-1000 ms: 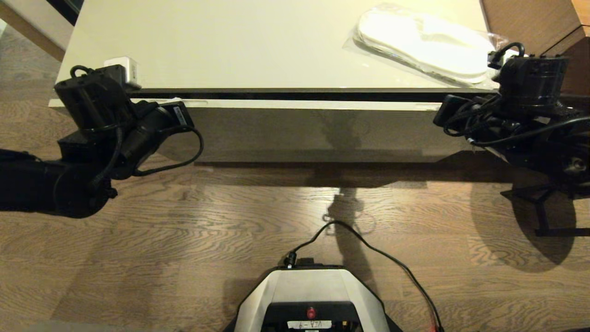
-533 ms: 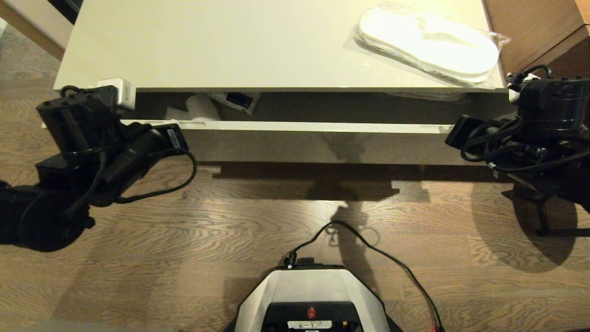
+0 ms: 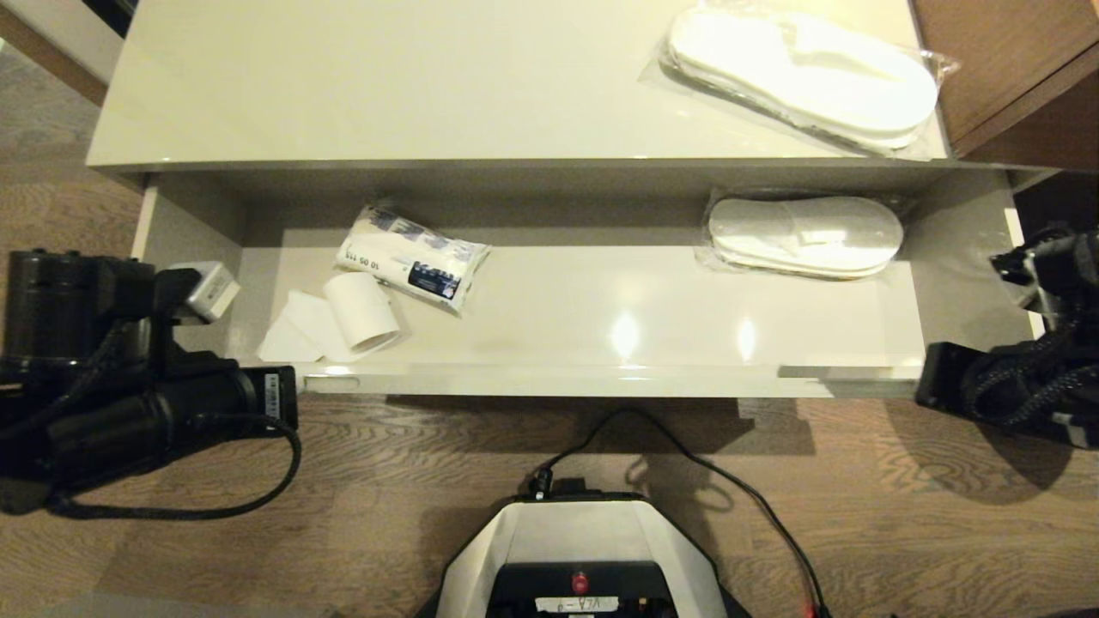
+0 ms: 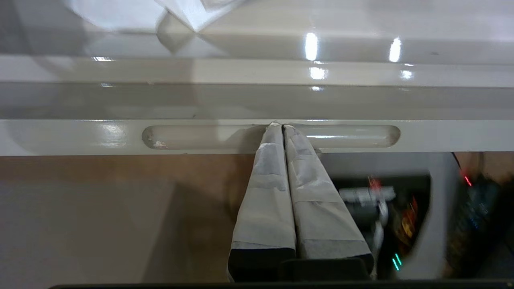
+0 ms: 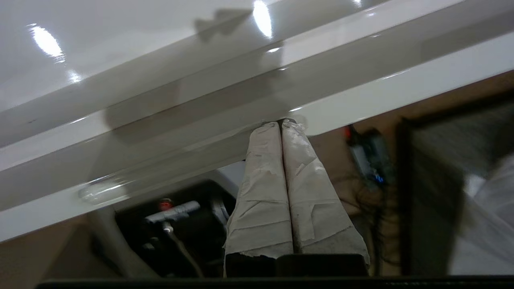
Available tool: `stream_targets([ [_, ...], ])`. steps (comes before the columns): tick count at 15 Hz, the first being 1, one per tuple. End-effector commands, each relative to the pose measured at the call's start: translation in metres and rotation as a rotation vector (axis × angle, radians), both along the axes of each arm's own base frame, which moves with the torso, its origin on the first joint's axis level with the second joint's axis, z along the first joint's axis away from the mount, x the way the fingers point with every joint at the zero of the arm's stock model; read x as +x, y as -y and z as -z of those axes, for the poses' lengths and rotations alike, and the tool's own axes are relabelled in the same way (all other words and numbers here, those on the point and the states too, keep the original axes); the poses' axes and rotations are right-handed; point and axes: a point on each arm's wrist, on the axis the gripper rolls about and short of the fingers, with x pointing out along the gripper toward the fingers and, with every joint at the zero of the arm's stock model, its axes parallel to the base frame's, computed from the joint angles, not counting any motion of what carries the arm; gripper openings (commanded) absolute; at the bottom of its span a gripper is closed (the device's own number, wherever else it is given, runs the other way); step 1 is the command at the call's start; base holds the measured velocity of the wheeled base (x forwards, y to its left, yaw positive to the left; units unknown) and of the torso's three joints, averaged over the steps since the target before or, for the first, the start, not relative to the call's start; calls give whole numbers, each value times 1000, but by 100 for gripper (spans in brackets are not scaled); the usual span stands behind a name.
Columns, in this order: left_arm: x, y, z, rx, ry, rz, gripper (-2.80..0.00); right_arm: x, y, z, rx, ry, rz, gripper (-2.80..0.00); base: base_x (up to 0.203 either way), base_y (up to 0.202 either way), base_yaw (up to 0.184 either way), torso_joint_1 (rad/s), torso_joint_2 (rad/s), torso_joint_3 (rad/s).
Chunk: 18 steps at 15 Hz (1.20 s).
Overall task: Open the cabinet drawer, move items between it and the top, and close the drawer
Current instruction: Open the drawer
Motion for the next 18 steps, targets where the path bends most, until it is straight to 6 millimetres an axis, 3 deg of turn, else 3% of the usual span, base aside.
stream_targets([
  [1,-68,-10,-37,-49,126,13,-280,-64,13,-38,41,162,0,-280,0,0,0,-1,34,-32],
  [3,-108,-16,-44,-87,124,16,-280,-101,21,-41,38,137,-1,-280,0,0,0,4,19,-10],
  [4,-117,-18,-50,-107,136,12,-280,-108,23,-41,29,122,1,-280,0,0,0,0,0,0],
  [7,-118,-18,-55,-125,137,6,-280,-109,23,-41,28,123,2,-280,0,0,0,0,0,0],
  [9,-115,-20,-80,-144,217,-10,-280,-117,25,-62,39,195,4,-280,0,0,0,0,0,0],
  [11,-116,-21,-90,-150,242,-25,-280,-122,26,-65,28,205,-3,-280,0,0,0,0,0,0],
  [13,-150,-26,-101,-150,276,-33,-280,-147,32,-68,-13,268,-37,-280,0,0,0,0,0,0],
  [15,-180,-31,-89,-144,246,-46,-280,-160,35,-53,-41,250,-56,-280,0,0,0,0,0,0],
  [18,-215,-34,-47,-125,185,-67,-280,-176,39,-34,-60,236,-73,-280,0,0,0,0,0,0],
])
